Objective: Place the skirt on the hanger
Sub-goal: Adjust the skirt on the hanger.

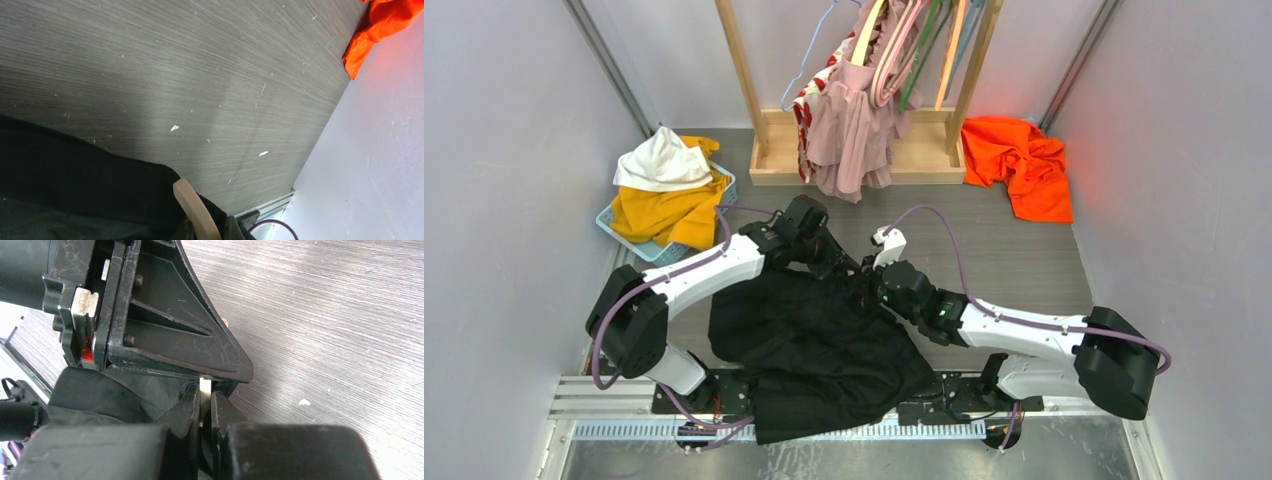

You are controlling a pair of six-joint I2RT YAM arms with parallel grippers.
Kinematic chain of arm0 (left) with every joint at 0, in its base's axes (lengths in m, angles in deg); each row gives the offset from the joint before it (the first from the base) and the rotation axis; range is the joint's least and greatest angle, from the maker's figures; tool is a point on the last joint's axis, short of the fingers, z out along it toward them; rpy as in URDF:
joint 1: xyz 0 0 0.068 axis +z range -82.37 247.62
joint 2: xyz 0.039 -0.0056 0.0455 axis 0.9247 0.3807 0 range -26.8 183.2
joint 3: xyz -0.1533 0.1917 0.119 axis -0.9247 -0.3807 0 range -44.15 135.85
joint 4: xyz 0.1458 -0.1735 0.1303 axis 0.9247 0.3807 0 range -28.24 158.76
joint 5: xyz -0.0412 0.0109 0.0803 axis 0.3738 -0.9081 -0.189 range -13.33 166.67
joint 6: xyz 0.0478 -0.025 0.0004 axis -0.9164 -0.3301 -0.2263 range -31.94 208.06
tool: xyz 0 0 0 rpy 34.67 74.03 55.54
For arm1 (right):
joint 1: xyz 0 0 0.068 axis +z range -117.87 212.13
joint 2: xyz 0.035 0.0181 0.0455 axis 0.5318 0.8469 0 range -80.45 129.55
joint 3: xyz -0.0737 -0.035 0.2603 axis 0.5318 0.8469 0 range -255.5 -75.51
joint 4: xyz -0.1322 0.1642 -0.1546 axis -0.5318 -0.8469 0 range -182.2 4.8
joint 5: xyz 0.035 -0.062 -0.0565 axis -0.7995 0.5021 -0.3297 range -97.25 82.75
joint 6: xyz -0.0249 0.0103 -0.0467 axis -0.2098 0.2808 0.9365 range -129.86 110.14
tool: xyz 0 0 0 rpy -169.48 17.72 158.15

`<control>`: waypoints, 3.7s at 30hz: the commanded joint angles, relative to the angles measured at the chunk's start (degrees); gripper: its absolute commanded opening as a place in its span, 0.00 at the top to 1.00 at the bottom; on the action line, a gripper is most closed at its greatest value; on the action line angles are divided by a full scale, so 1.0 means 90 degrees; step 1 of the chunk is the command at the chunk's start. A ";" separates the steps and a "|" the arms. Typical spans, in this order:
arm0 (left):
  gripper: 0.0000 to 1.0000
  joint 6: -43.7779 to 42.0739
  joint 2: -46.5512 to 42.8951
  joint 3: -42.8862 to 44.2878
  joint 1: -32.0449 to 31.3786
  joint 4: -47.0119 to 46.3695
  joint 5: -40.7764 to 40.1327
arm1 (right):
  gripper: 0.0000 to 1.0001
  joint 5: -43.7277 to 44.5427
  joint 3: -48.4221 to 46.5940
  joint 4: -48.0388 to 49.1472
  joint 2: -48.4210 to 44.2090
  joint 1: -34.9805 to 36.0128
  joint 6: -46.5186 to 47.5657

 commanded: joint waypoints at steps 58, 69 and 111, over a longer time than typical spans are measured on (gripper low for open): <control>1.00 -0.1493 -0.0165 0.0340 -0.0029 -0.0300 0.0604 | 0.35 -0.1148 -0.0116 -0.5831 -0.3468 0.0190 -0.1632; 1.00 -0.1582 -0.0403 0.0239 -0.0029 -0.0162 0.0604 | 0.36 -0.1481 0.0323 -0.5323 -0.3149 0.0197 -0.1979; 0.99 -0.2905 -0.0616 0.0932 -0.0035 0.0461 0.0717 | 0.99 -0.4471 -0.0277 -0.4591 -0.2818 0.0209 -0.2053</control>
